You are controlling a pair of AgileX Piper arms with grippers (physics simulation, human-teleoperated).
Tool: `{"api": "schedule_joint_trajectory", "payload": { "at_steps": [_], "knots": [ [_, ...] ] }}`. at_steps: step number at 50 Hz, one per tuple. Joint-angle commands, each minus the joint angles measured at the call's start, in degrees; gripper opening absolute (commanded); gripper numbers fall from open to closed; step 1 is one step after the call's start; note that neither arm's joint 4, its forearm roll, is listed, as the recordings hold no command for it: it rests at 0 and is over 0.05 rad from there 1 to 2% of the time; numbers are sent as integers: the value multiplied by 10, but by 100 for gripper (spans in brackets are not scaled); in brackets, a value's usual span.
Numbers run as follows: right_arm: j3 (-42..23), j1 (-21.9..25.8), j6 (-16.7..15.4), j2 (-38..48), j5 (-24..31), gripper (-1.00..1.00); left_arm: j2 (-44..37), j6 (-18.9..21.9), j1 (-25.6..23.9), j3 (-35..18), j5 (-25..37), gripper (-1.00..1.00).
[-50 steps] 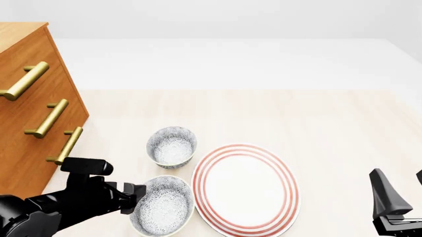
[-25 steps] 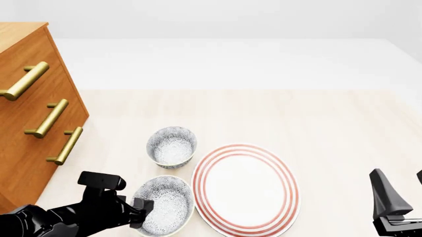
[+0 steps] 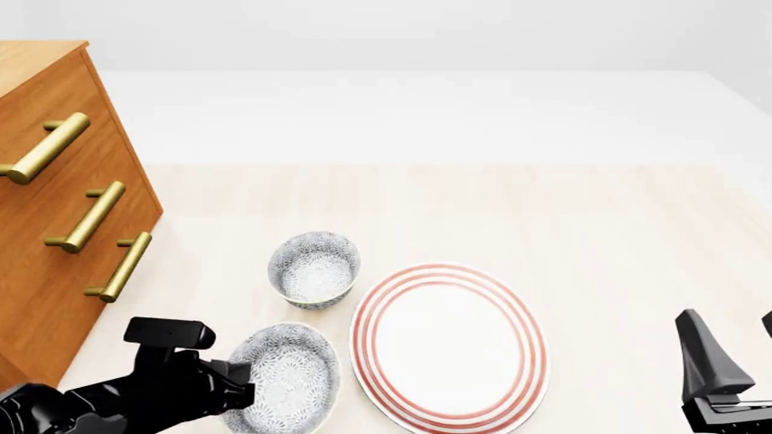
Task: Stack the bowl in the middle on the bowl at the back.
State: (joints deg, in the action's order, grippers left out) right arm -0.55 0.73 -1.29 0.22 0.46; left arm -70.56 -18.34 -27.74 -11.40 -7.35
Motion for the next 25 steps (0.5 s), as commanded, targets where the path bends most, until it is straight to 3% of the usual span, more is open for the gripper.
{"api": "schedule_joint_trajectory", "payload": {
  "at_steps": [1,25],
  "knots": [
    [0,0,0,0,0,100,94,12,13,-8,92,-100],
    [-1,1,-5,0,0,100,310,-5,-12,-107,362,-100]
  ]
}}
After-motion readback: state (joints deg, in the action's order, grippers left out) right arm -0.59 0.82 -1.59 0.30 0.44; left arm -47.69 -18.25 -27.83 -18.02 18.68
